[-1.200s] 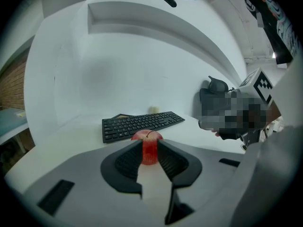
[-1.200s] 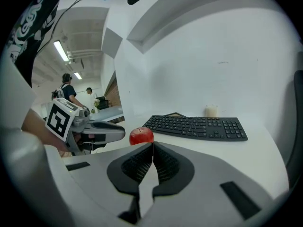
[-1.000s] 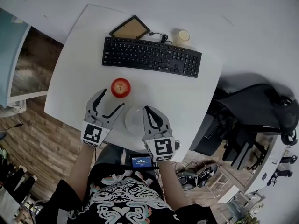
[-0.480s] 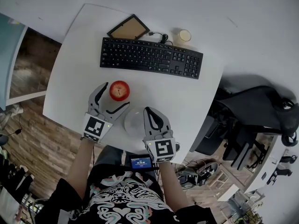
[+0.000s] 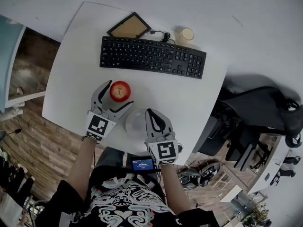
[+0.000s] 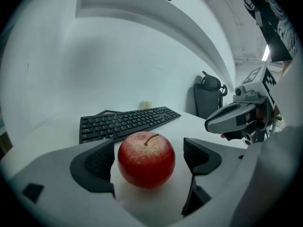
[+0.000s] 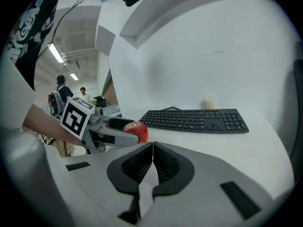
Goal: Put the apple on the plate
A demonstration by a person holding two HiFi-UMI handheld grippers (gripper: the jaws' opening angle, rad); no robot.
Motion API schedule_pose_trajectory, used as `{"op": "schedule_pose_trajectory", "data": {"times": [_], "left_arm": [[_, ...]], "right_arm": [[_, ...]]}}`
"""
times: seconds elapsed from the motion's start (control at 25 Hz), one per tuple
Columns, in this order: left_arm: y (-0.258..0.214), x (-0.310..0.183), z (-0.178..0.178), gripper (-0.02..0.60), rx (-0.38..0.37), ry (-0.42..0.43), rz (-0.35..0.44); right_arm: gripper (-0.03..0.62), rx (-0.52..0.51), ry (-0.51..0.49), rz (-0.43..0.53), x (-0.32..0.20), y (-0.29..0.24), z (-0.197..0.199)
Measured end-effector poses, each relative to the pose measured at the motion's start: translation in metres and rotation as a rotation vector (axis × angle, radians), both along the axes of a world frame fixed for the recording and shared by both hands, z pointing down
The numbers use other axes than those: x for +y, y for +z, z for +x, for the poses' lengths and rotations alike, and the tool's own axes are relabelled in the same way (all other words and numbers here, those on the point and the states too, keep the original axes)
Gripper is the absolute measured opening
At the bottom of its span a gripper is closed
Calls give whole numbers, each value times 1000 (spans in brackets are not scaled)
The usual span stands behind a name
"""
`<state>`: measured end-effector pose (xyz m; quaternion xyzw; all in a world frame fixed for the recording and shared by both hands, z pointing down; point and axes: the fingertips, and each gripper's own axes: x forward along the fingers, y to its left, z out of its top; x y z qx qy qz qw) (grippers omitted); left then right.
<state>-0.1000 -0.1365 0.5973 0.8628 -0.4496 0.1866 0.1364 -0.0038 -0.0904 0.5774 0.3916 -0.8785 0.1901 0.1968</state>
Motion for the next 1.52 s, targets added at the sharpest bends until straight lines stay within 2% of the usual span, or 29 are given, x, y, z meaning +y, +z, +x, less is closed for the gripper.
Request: {"op": "schedule_pose_trajectory", "data": {"times": [0.16, 0.28, 0.44, 0.72, 1.16, 1.52], "left_arm": [[3, -3, 4, 431, 3, 4, -2], [7, -4, 1, 428, 9, -6, -34], [11, 0, 1, 402, -51, 21, -34], [10, 3, -2, 400, -38, -1, -40], [-6, 4, -4, 400, -34, -2, -13], [-42, 12, -4, 400, -18, -7, 29]], "right_arm": [[28, 4, 4, -3, 0, 1, 2], [28, 4, 1, -4, 1, 2, 0], [28, 5, 11, -5, 2, 2, 2], [28, 7, 23, -4, 7, 1, 4], [28, 11, 43, 21, 10, -9, 12], [28, 5, 63, 72, 15, -35, 19]]}}
